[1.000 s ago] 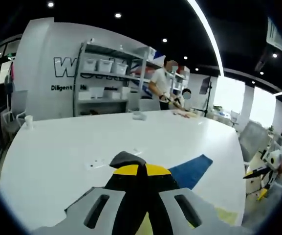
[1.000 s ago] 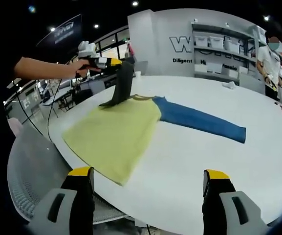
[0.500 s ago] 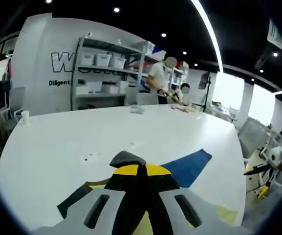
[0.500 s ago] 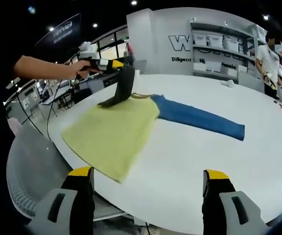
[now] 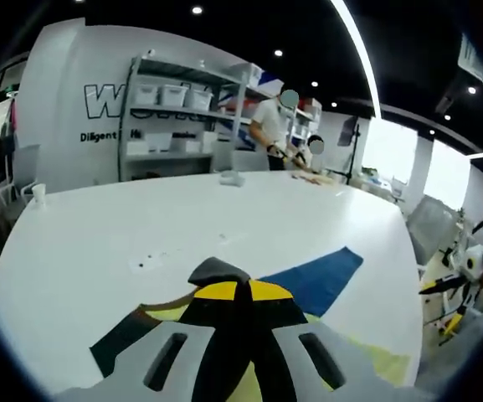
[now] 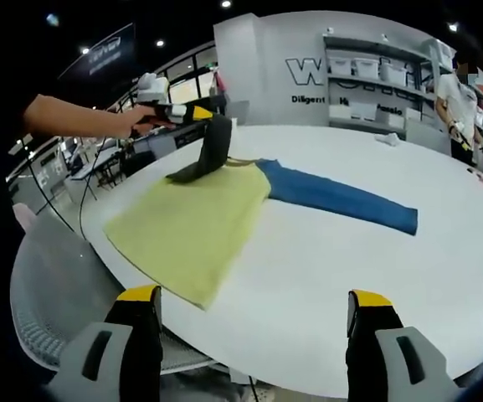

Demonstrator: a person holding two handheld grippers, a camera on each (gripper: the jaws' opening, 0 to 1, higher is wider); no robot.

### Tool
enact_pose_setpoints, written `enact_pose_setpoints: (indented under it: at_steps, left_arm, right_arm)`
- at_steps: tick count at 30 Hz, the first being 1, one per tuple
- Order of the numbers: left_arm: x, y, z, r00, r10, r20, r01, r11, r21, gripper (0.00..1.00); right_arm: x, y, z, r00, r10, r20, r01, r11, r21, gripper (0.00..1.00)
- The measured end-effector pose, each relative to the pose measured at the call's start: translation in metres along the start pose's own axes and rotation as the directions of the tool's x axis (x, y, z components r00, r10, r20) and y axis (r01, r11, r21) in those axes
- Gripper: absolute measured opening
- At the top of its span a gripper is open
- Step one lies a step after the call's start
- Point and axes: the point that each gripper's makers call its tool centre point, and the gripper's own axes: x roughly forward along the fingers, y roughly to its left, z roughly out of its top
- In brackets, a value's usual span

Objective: Fold the garment on the visible template until the final outline fits inside the template.

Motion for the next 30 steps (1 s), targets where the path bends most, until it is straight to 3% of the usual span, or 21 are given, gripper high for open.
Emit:
enact_pose_setpoints:
  at_steps: [30]
  left_arm:
    - [0.016,-0.012,-0.025,0.998,-0.029,-0.063,0.030,0.999,0.018,0.04]
  right_arm:
    - [-0.003,0.005,-0.005,1.000,-0.004,-0.003,0.004,1.000,0.008,0.89]
